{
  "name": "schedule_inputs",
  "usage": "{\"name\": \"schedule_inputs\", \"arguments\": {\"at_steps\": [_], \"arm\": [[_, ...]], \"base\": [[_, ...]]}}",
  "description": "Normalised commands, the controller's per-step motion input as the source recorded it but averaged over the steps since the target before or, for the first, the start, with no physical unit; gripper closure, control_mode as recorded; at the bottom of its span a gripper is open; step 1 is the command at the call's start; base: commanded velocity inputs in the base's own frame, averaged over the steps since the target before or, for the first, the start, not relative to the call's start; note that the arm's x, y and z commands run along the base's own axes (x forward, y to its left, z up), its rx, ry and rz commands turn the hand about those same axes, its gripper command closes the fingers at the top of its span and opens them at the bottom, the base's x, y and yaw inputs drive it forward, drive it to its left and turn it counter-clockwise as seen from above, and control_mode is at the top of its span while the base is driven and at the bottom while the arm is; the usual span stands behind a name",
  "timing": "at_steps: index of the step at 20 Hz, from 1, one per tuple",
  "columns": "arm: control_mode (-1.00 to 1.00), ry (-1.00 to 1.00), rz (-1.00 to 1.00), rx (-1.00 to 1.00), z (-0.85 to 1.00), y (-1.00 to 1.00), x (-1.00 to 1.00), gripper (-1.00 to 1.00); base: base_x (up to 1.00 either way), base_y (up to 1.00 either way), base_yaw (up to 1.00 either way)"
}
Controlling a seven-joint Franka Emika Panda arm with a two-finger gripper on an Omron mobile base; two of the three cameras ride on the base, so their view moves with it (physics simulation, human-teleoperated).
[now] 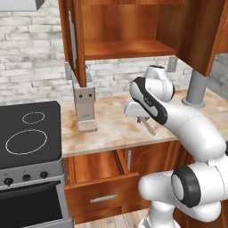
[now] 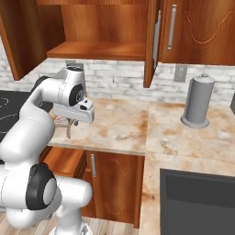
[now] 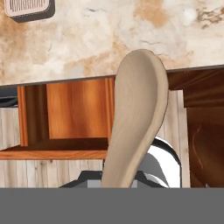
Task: Organize the utensils by type. Pick up the wooden spoons from the counter and place them in the open cabinet. Then pick up the metallic utensils from the counter and place them in the open drawer.
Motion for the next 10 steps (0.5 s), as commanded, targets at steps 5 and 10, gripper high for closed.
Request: {"name": "schedule_inputs", "arguments": {"at_steps": [5,10], "arm": [[1.0,0.0,0.0,0.0,0.0,0.0,0.0,1.0],[1.0,0.0,0.0,0.0,0.0,0.0,0.0,1.0]], "base": [[0.32,-0.07,0.0],[0.39,-0.05,0.0]]}}
